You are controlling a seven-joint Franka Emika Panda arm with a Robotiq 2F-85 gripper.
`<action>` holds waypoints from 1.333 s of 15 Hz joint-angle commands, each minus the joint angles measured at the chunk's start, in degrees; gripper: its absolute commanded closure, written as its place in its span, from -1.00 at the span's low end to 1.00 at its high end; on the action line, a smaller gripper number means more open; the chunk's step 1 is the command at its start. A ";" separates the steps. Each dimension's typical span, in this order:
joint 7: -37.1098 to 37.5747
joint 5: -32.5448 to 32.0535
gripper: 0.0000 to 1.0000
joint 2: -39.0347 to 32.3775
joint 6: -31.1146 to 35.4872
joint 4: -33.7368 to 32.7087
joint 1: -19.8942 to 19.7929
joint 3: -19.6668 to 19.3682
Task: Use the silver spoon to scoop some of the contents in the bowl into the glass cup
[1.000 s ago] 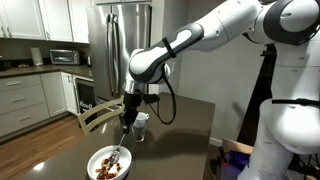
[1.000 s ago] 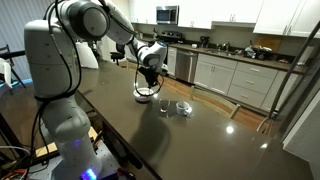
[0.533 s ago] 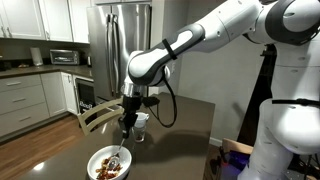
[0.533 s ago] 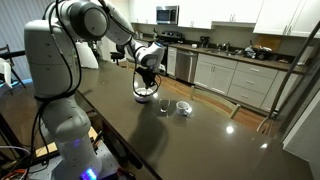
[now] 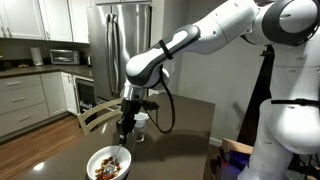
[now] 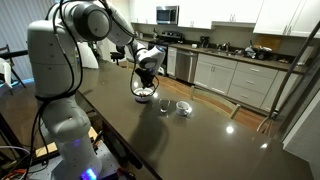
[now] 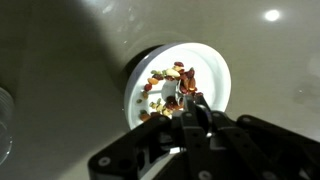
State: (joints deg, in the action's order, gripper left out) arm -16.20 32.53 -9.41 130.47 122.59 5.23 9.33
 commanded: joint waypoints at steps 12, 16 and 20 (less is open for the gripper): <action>-14.88 17.06 0.92 -5.25 -6.25 -0.14 -4.43 -1.60; -17.17 19.45 0.92 -5.53 -7.92 -0.09 -5.03 -2.18; -17.89 19.53 0.91 -5.24 -8.56 -0.11 -5.18 -2.72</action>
State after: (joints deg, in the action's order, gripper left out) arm -31.63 50.55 -14.68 123.57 122.57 0.80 6.80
